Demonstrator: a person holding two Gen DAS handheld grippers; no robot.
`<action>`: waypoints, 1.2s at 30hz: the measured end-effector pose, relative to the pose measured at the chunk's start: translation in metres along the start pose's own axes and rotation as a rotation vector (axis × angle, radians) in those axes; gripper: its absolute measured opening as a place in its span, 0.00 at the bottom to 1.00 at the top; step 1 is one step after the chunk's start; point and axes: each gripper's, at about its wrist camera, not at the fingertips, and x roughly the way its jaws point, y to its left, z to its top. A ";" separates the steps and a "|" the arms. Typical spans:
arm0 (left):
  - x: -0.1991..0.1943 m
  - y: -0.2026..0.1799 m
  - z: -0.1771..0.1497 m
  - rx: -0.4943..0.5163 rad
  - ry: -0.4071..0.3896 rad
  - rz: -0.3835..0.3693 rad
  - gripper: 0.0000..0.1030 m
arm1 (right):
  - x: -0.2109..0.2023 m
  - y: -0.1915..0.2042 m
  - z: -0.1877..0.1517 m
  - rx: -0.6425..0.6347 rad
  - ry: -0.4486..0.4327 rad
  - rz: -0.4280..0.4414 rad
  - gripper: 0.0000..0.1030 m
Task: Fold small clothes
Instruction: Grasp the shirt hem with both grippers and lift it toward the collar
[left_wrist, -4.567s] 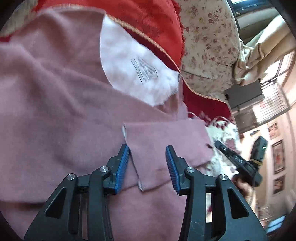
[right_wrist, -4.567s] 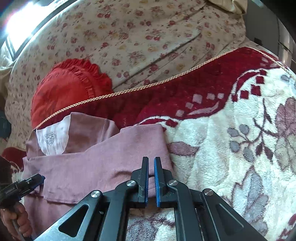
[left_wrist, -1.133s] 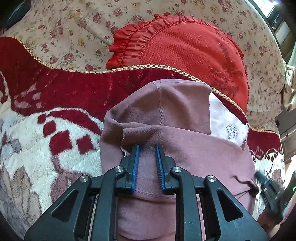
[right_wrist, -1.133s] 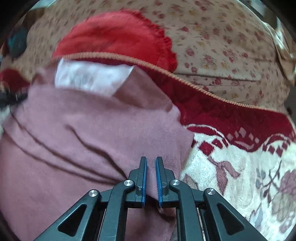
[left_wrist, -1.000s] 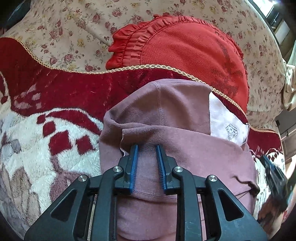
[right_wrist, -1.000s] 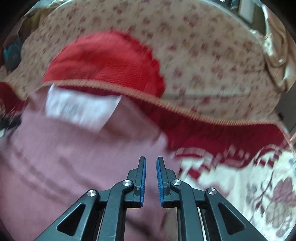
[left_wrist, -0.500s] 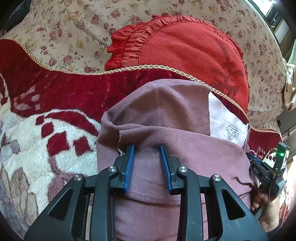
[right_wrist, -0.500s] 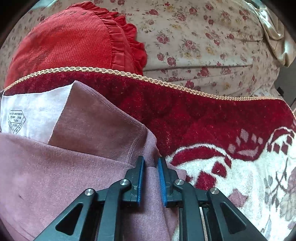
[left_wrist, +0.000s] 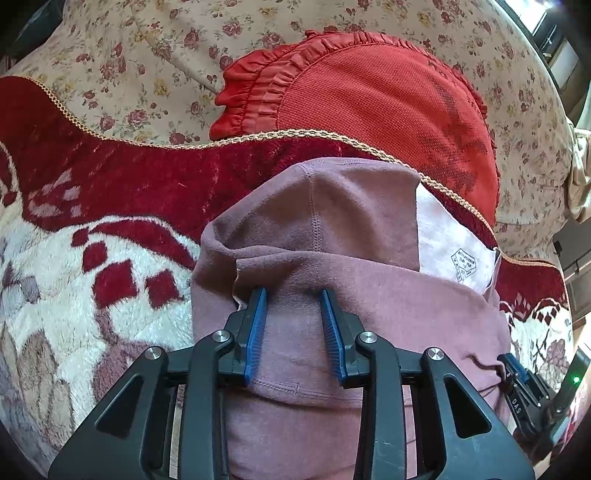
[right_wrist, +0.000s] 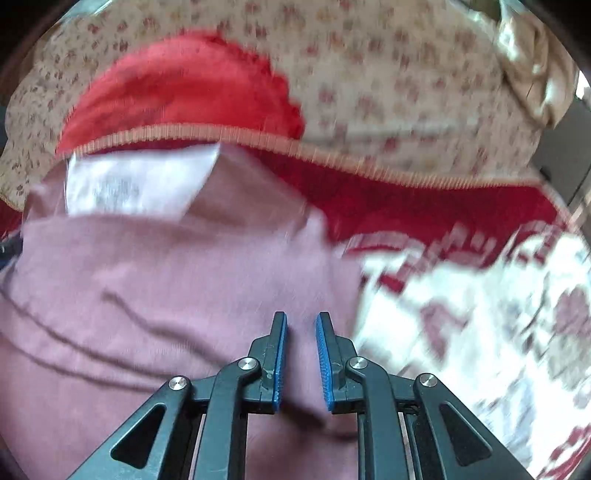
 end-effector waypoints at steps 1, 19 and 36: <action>0.000 0.000 0.000 0.000 -0.001 0.000 0.29 | 0.001 0.003 0.000 -0.022 -0.016 -0.018 0.17; -0.050 0.001 -0.019 -0.013 -0.091 -0.135 0.52 | -0.073 -0.046 -0.022 0.083 -0.179 0.012 0.19; -0.101 -0.006 -0.159 0.198 0.125 -0.171 0.52 | -0.145 -0.026 -0.184 -0.103 -0.112 0.404 0.19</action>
